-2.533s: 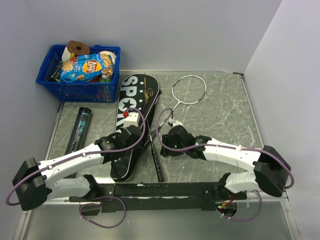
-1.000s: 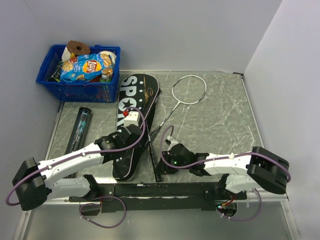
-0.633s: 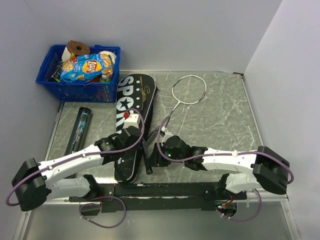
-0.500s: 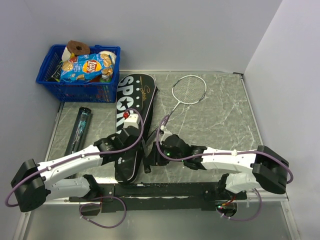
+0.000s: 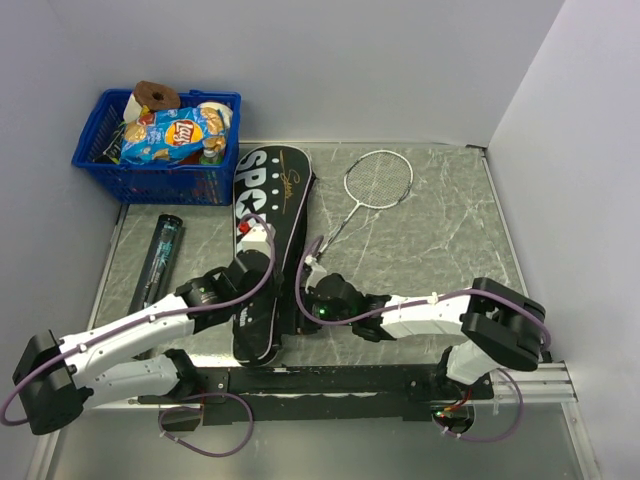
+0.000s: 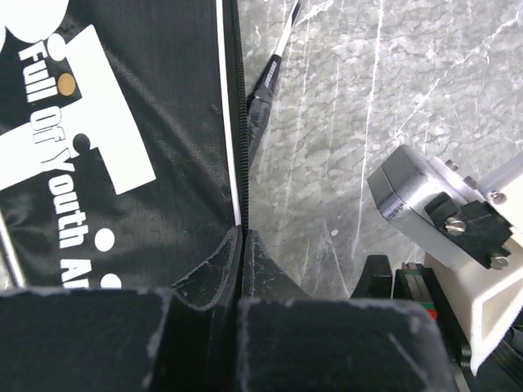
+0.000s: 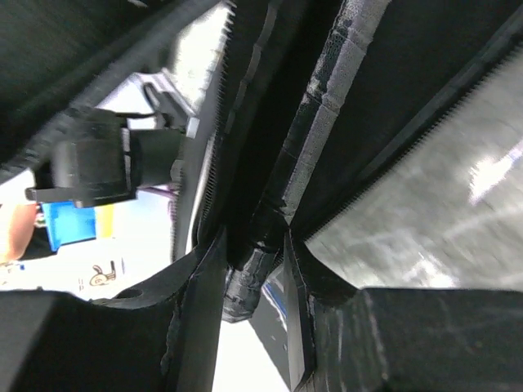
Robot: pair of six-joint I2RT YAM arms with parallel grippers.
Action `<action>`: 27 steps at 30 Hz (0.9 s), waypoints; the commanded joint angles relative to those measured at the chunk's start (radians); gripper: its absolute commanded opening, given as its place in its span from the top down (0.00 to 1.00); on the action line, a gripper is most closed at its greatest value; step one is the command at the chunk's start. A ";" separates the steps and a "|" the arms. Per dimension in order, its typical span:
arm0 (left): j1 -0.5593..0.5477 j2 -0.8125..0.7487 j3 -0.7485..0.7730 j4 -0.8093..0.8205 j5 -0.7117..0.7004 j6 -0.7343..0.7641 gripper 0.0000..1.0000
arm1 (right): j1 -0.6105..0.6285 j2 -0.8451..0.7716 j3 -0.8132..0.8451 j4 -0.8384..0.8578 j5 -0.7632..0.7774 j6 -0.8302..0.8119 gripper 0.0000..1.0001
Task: Pack up the badminton gear
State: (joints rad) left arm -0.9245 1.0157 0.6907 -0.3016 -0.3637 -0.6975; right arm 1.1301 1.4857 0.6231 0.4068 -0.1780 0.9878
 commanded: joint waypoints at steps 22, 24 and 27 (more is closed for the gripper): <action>-0.013 -0.124 -0.056 0.001 -0.017 -0.062 0.99 | -0.049 0.045 -0.051 0.329 0.026 -0.009 0.44; -0.014 -0.120 -0.048 -0.002 -0.024 -0.053 0.99 | -0.047 0.027 -0.089 0.336 0.029 0.006 0.46; -0.011 -0.115 -0.036 -0.008 -0.030 -0.048 0.99 | -0.046 0.022 -0.131 0.363 0.028 0.022 0.50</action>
State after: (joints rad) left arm -0.9329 0.9054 0.6186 -0.3286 -0.3820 -0.7422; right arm 1.0885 1.5494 0.5343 0.6804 -0.1646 0.9833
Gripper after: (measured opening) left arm 0.021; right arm 0.531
